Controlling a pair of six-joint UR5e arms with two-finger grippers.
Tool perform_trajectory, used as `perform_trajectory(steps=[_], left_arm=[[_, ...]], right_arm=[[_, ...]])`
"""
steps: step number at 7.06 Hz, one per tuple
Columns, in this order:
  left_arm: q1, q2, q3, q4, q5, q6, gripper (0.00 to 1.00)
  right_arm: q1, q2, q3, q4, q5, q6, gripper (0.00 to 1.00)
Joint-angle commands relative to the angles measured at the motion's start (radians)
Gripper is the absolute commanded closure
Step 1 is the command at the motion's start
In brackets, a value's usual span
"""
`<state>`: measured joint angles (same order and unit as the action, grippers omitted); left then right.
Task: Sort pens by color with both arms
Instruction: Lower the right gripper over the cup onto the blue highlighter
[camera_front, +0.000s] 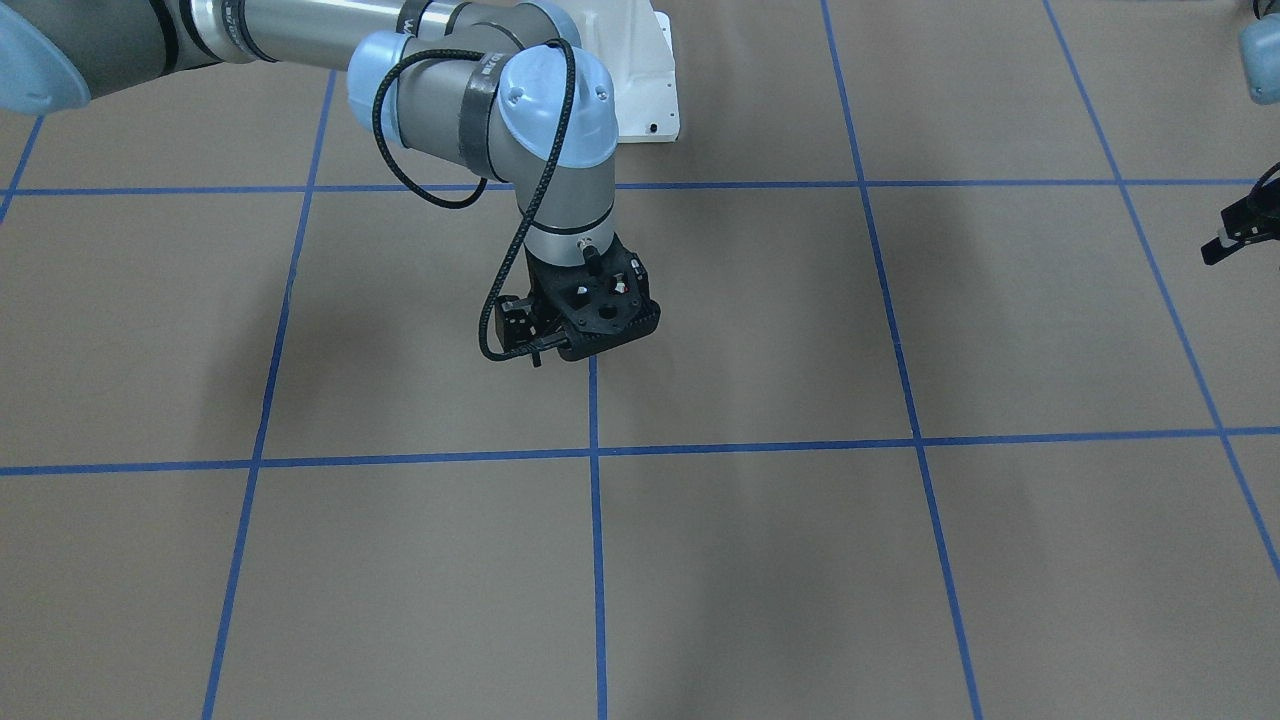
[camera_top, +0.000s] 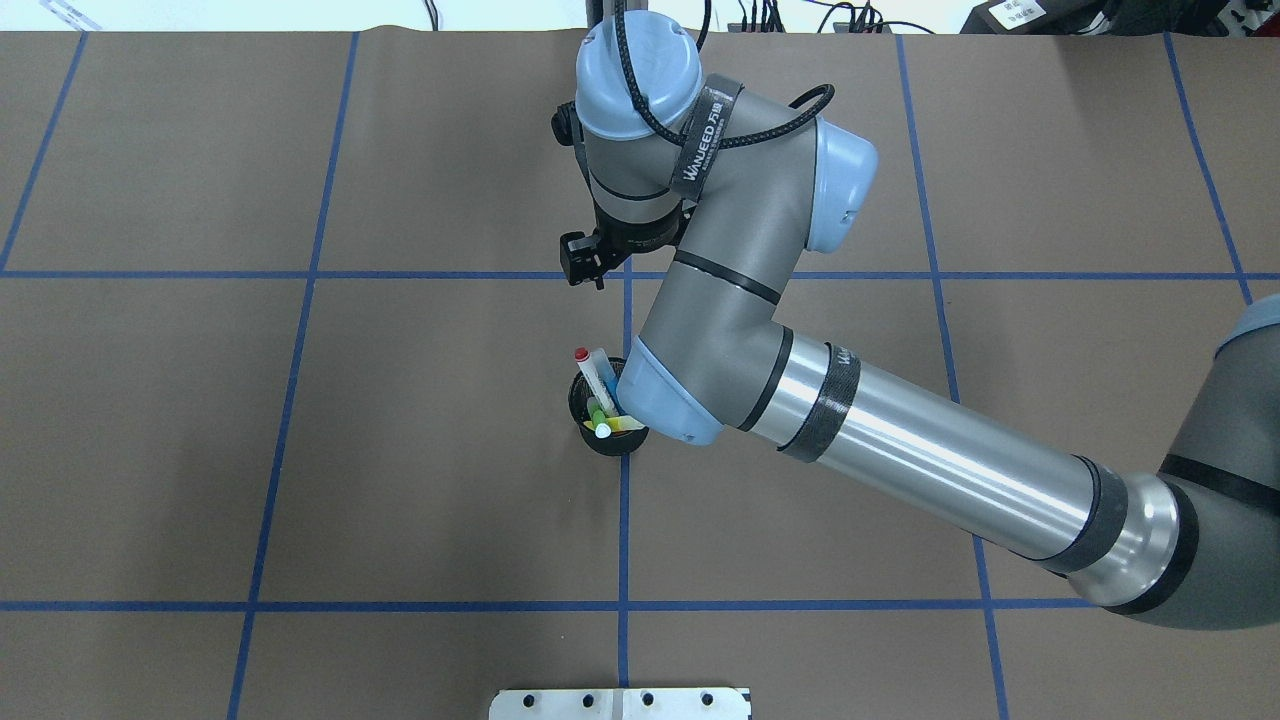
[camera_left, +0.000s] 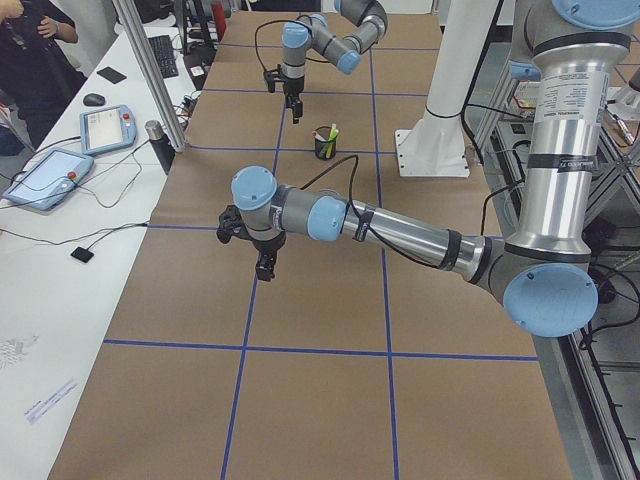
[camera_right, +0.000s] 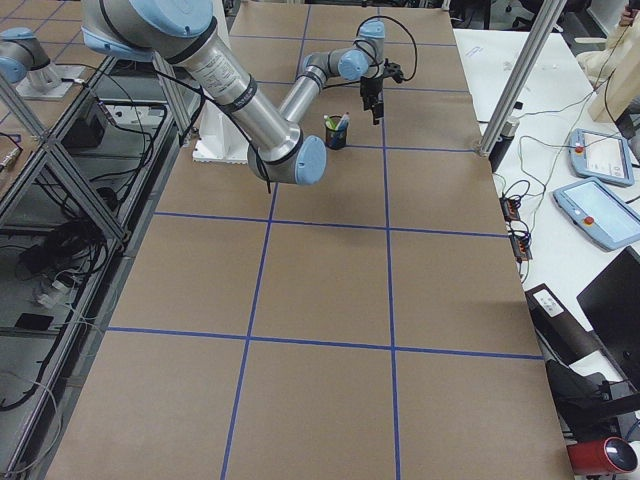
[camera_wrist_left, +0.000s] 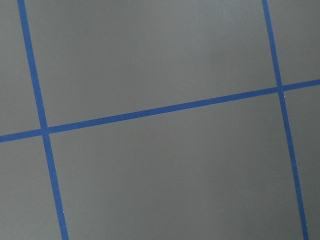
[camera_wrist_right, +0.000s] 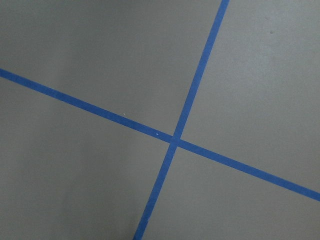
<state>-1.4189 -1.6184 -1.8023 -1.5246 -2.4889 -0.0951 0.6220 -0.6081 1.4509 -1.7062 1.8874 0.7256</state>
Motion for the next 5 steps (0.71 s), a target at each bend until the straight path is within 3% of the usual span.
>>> perform_trajectory(steps=[1, 5], left_arm=[[0.0, 0.0, 0.0, 0.001, -0.001, 0.0, 0.01], [0.0, 0.002, 0.001, 0.003, -0.013, 0.0, 0.01]], right_arm=[[-0.025, 0.004, -0.001, -0.036, -0.005, -0.017, 0.01], [-0.06, -0.007, 0.048, -0.114, -0.005, -0.017, 0.01]])
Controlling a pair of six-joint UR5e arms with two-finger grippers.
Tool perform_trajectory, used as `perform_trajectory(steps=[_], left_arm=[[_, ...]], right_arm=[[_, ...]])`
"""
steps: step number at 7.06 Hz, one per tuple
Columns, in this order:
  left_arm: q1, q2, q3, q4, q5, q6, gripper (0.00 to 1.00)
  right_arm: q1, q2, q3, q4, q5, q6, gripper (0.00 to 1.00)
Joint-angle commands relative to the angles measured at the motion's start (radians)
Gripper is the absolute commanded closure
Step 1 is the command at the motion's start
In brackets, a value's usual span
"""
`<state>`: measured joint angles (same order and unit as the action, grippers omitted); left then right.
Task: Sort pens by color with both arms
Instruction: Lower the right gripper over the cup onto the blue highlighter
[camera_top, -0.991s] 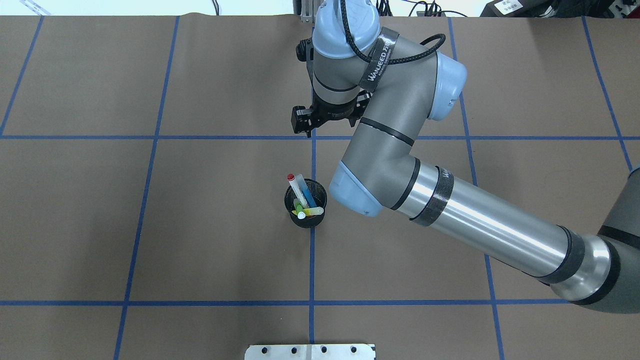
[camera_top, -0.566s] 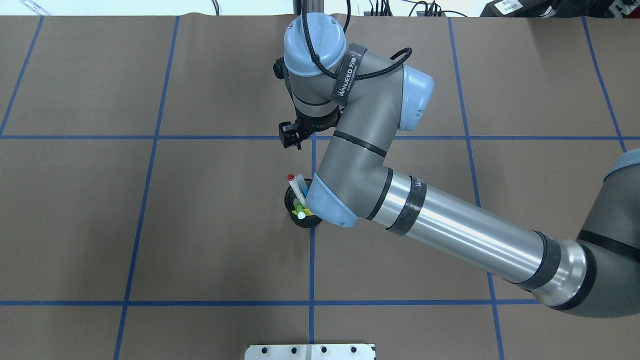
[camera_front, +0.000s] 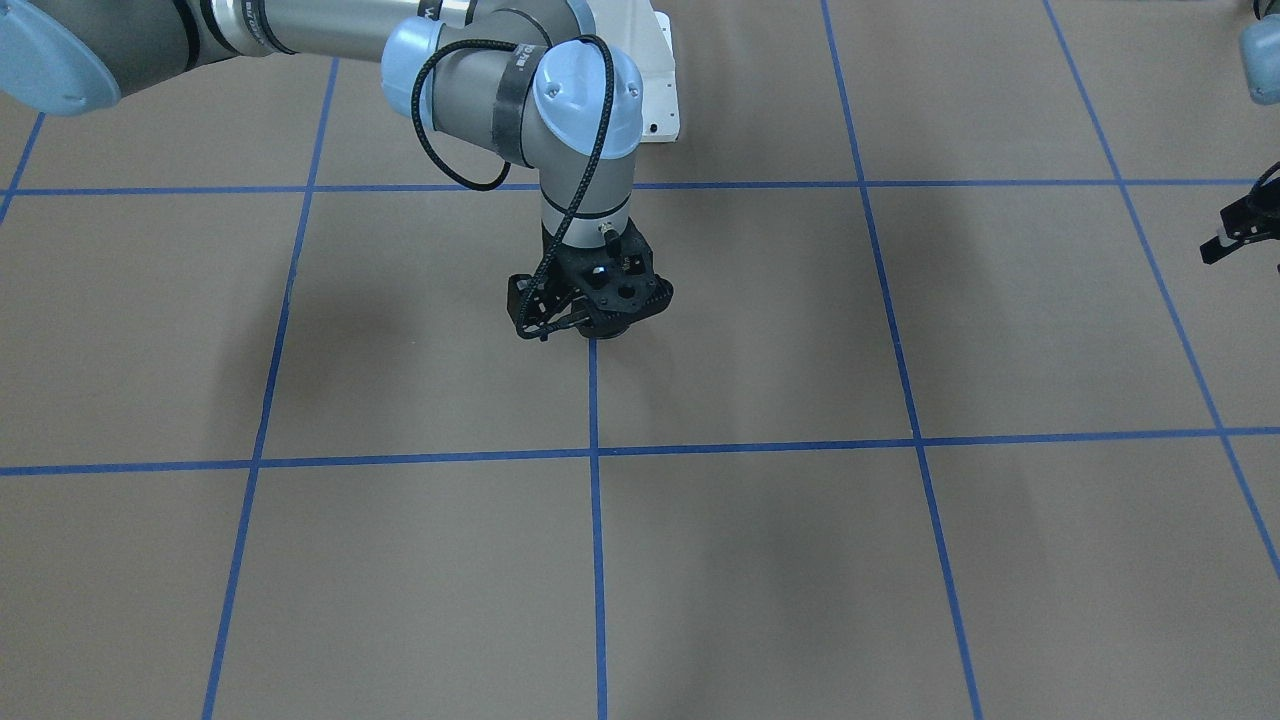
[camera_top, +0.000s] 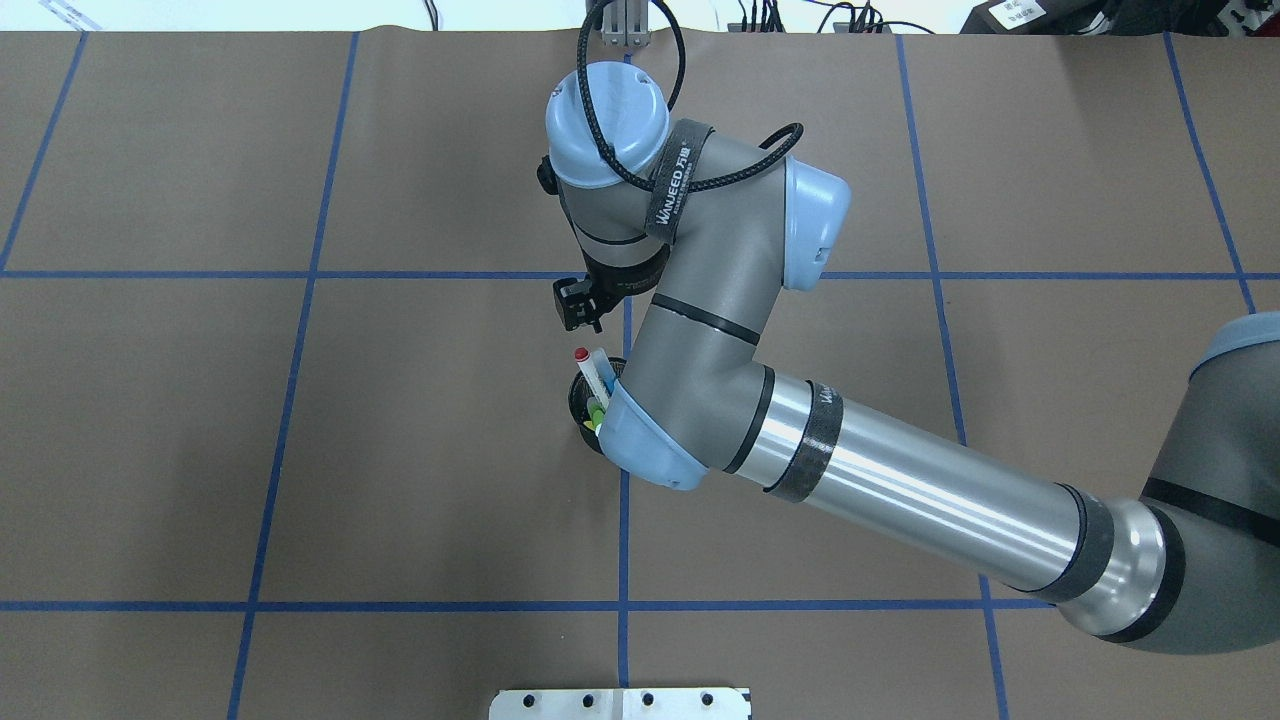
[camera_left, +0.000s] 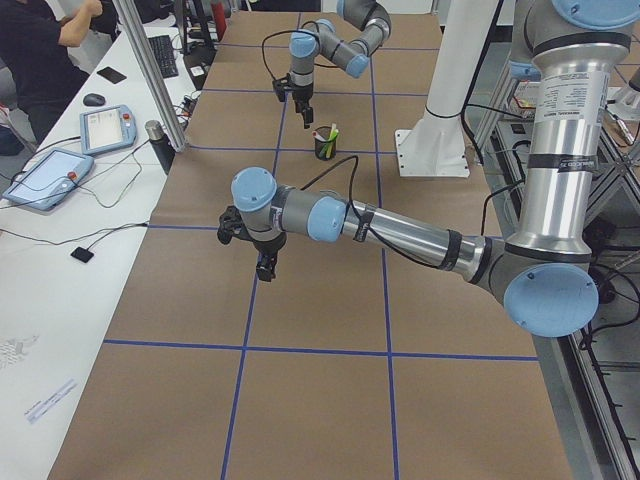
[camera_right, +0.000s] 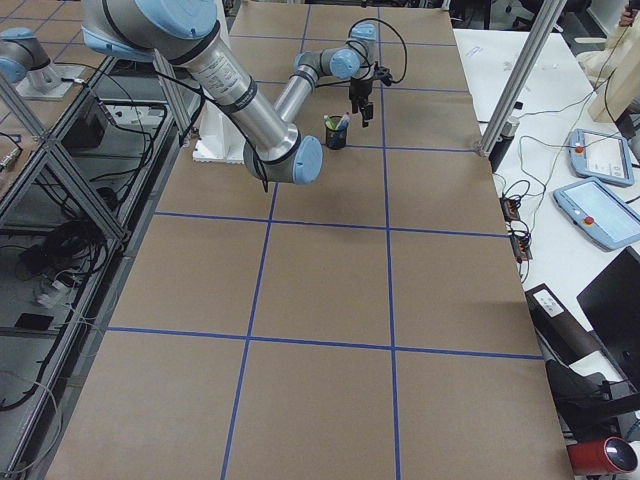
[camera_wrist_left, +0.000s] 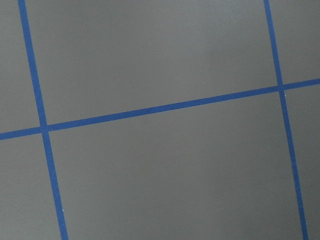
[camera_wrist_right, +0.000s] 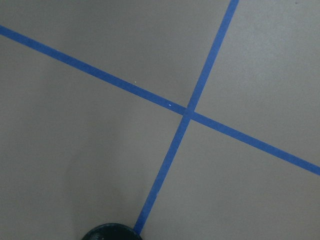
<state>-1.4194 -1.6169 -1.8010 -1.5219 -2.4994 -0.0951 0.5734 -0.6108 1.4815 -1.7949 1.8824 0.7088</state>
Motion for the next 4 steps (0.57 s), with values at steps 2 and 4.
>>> perform_trajectory(steps=[2, 4], left_arm=[[-0.001, 0.0, -0.001, 0.0, -0.001, 0.0, 0.01], [-0.001, 0.0, -0.001, -0.001, -0.001, 0.0, 0.01]], right_arm=[[-0.036, -0.007, 0.014, -0.024, -0.014, 0.0, 0.01], [-0.038, -0.01, 0.011, -0.024, -0.014, -0.002, 0.01]])
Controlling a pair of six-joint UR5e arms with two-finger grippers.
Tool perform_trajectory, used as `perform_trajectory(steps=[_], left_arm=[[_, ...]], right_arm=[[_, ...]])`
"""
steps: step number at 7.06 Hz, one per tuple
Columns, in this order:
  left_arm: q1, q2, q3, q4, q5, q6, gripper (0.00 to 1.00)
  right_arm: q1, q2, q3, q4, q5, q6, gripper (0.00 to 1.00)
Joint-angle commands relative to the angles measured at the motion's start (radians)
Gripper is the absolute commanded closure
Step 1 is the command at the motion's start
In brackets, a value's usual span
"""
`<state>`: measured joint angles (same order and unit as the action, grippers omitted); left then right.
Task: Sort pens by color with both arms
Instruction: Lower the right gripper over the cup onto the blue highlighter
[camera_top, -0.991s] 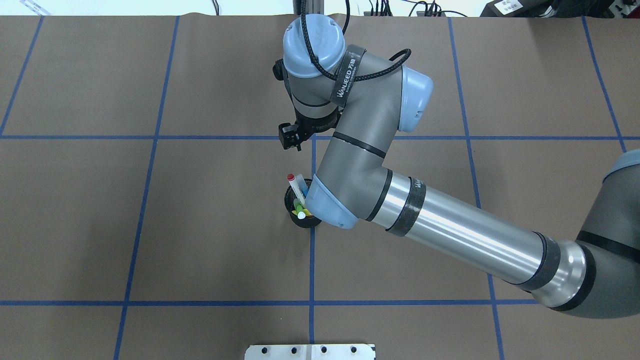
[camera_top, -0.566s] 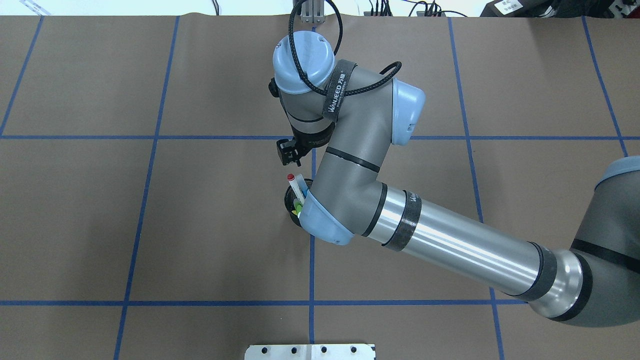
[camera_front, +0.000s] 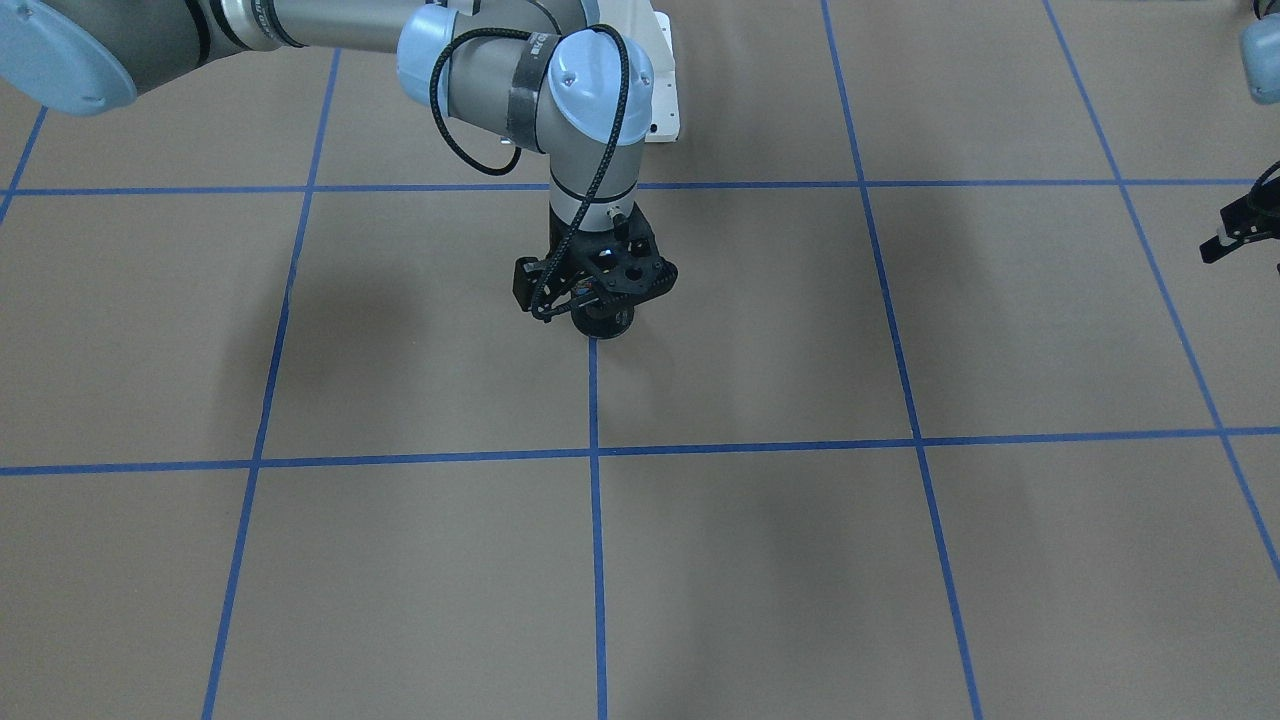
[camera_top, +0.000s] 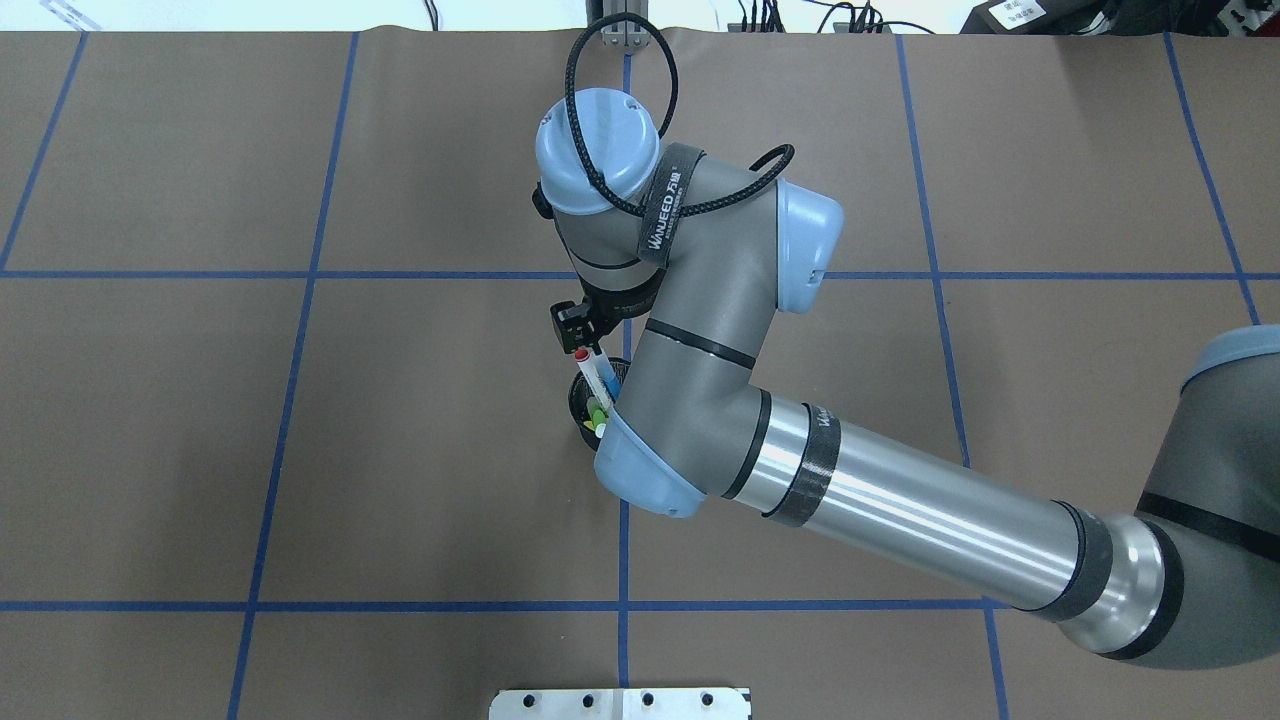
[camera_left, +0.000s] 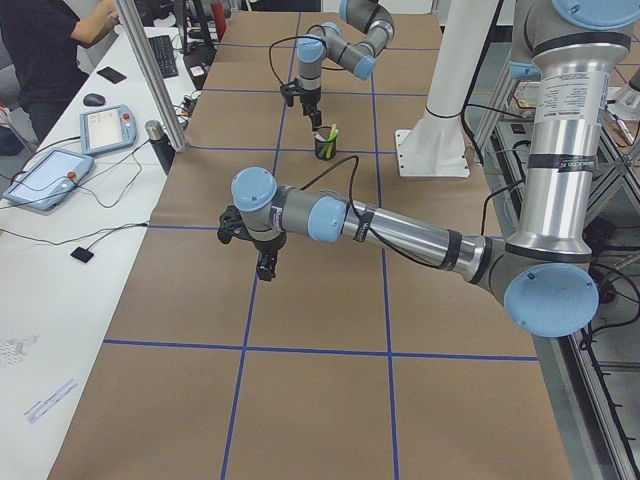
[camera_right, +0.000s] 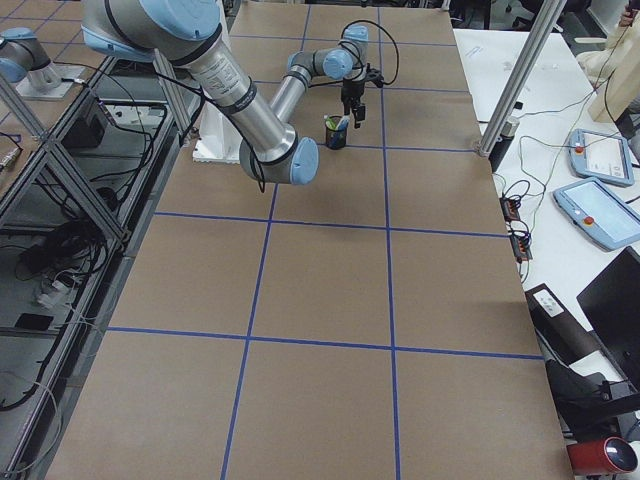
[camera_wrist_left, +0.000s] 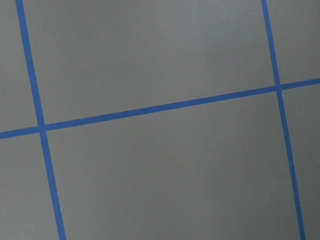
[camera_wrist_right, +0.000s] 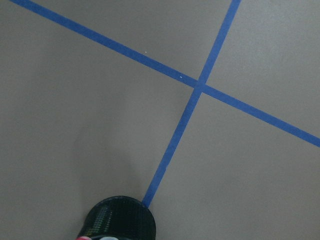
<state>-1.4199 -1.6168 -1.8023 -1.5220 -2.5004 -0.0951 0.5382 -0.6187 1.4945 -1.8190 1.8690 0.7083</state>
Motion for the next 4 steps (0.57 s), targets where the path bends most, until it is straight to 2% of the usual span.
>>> perform_trajectory(steps=[1, 4], left_arm=[[0.001, 0.0, 0.0, 0.0, 0.0, 0.0, 0.01], [0.001, 0.0, 0.0, -0.001, 0.0, 0.0, 0.01]], right_arm=[[-0.003, -0.006, 0.0, 0.0, -0.002, -0.018, 0.01], [-0.003, -0.001, -0.006, 0.001, -0.001, -0.02, 0.01]])
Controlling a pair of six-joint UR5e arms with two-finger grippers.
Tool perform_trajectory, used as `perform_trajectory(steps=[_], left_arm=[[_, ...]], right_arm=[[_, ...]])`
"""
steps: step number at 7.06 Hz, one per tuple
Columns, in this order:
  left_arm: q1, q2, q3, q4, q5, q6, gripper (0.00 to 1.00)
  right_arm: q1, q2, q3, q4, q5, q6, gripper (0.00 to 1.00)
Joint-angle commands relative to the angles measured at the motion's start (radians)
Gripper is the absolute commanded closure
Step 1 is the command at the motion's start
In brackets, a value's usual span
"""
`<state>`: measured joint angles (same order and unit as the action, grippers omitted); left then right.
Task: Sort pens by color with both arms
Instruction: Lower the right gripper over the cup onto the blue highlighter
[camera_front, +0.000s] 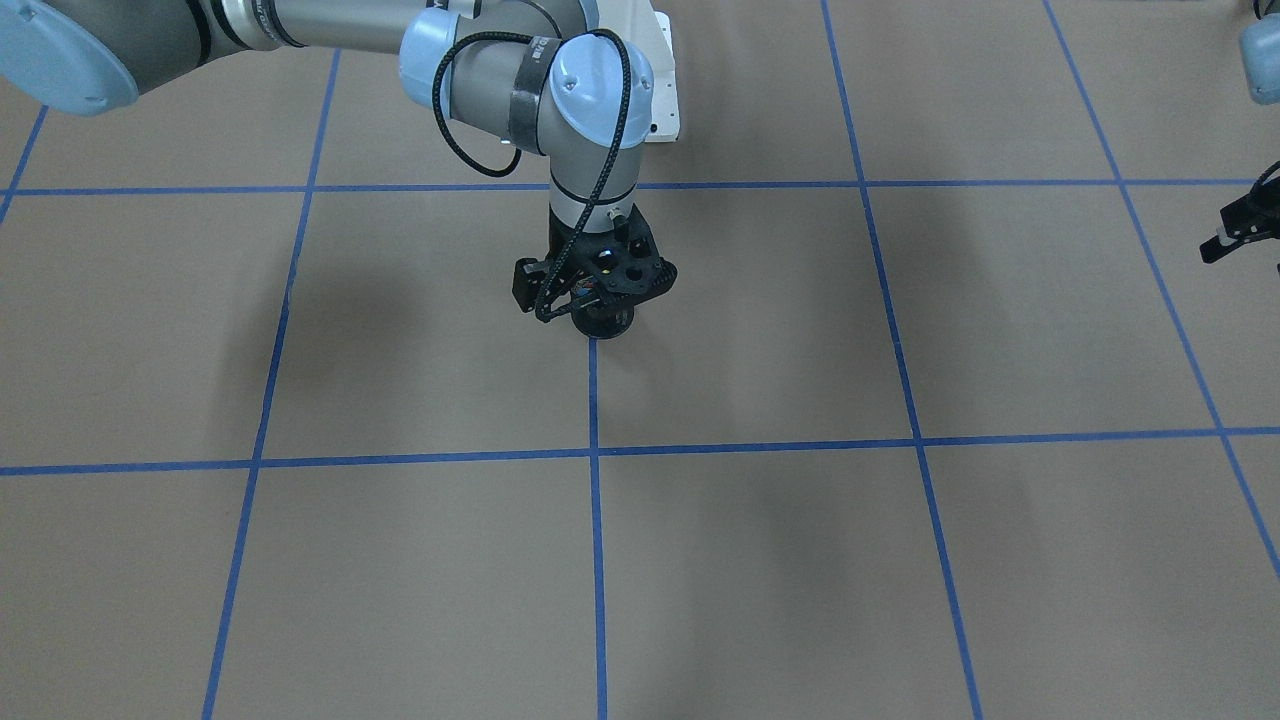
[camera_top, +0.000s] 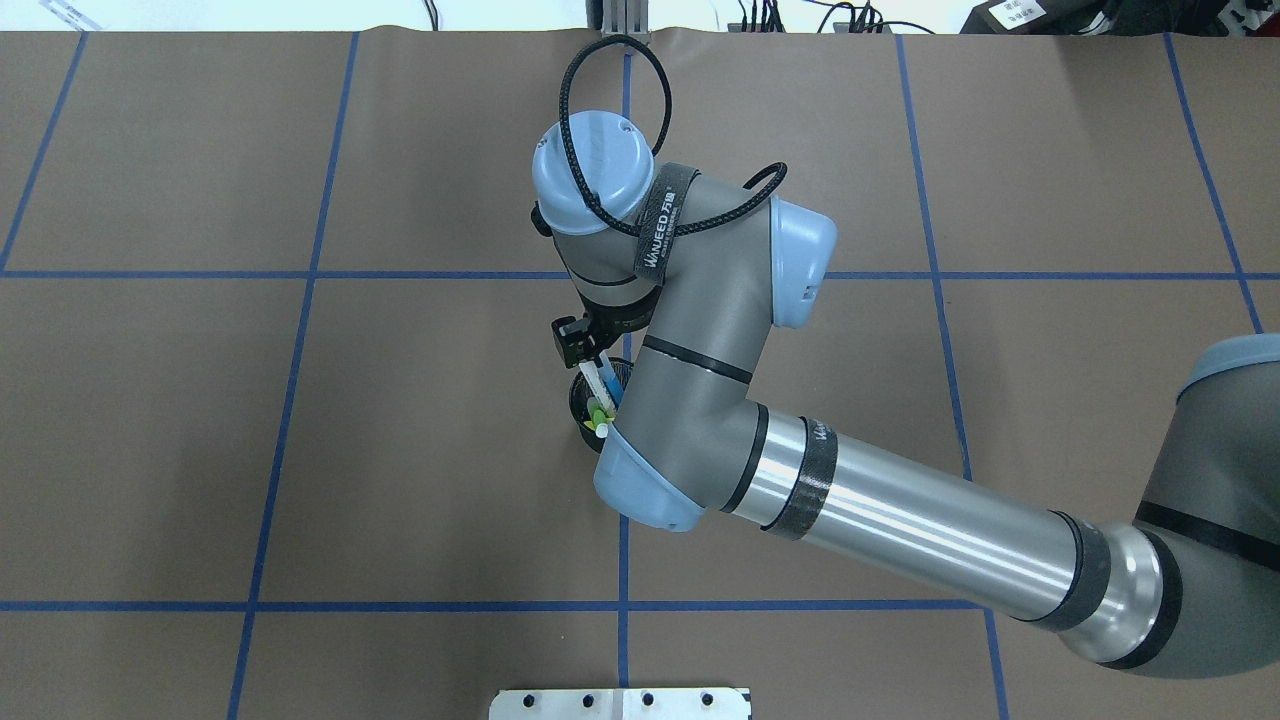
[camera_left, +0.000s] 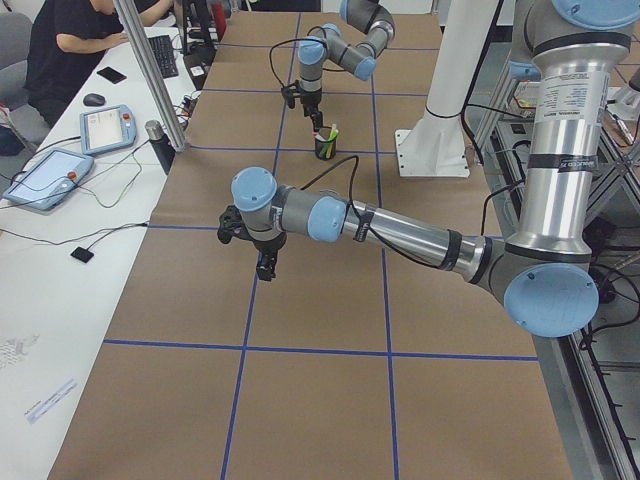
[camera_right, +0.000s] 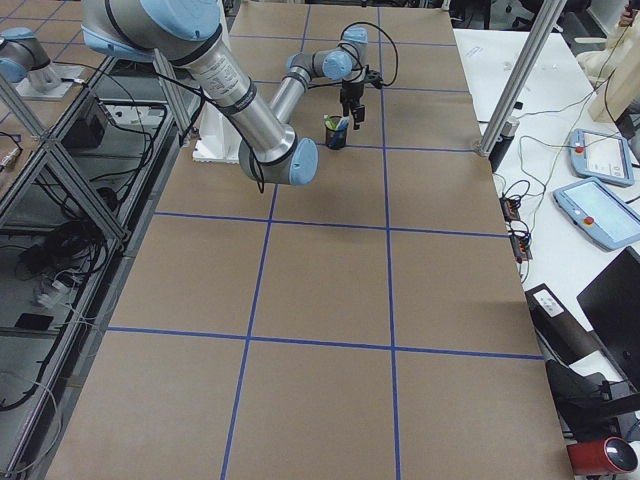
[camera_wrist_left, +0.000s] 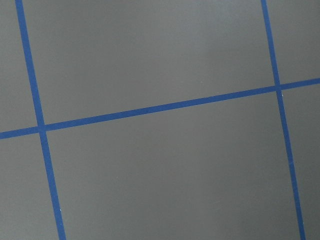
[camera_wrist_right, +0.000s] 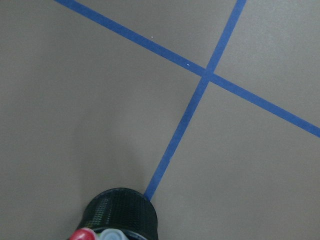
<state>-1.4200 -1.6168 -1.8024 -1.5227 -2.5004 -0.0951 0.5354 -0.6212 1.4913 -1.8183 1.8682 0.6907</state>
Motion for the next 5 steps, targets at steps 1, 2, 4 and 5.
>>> perform_trajectory(steps=[1, 2, 4, 5], left_arm=[[0.001, 0.006, 0.0, -0.002, 0.0, 0.0, 0.01], [0.001, 0.008, 0.0, -0.004, 0.0, 0.0, 0.01], [0.001, 0.008, 0.0, -0.005, 0.0, 0.0, 0.01], [0.001, 0.008, -0.002, -0.005, 0.0, 0.0, 0.01]], right_arm=[[0.001, 0.001, -0.003, -0.001, -0.001, -0.026, 0.01], [0.001, -0.002, -0.003, 0.001, -0.001, -0.034, 0.01], [0.006, -0.003, -0.003, -0.001, -0.001, -0.048, 0.01], [0.011, -0.012, 0.003, -0.001, -0.001, -0.062, 0.01]])
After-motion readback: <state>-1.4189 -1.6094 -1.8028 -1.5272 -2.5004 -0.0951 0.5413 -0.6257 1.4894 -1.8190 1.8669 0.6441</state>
